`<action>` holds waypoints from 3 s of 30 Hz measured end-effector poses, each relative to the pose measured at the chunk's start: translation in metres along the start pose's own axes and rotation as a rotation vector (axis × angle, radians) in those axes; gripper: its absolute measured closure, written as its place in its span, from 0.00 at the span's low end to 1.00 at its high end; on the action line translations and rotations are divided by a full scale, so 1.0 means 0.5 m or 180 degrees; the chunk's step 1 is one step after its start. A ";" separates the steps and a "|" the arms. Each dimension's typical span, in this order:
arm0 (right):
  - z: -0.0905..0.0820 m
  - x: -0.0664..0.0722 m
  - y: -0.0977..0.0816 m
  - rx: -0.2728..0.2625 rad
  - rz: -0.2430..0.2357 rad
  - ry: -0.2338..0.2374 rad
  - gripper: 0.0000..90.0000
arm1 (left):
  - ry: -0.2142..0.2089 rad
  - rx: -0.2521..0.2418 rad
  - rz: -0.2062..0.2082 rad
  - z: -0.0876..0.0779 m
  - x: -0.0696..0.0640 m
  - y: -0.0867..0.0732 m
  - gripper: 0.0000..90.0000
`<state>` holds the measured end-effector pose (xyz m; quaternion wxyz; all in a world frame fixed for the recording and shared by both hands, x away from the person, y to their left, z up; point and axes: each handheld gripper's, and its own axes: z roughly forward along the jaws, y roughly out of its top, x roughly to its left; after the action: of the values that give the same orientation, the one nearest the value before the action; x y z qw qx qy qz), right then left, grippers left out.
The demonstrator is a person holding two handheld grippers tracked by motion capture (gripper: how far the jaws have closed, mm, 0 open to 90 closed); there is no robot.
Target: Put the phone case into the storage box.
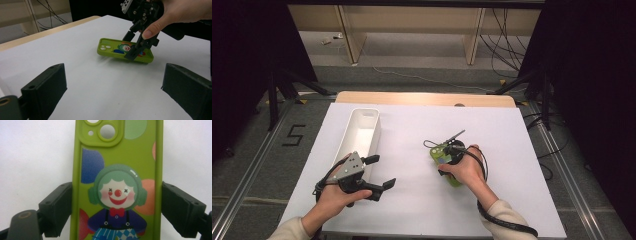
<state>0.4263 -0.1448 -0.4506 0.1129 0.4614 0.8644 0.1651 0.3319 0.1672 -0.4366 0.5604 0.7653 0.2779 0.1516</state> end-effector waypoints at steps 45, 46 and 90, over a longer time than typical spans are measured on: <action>-0.066 -0.014 -0.059 -0.1335 -0.0106 0.0233 0.18 | 0.0015 -0.0006 -0.0031 0.000 0.001 0.000 0.08; -0.067 -0.014 -0.061 -0.1346 -0.0115 0.0221 0.18 | 0.0015 -0.0006 -0.0031 0.000 0.001 0.000 0.08; -0.080 0.010 -0.092 -0.1802 -0.0384 0.0333 0.18 | 0.0022 -0.0011 -0.0049 0.001 0.001 0.000 0.09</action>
<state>0.3747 -0.1719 -0.4320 0.2021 0.3502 0.8145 0.4162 0.3325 0.1672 -0.4369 0.5619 0.7617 0.2855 0.1503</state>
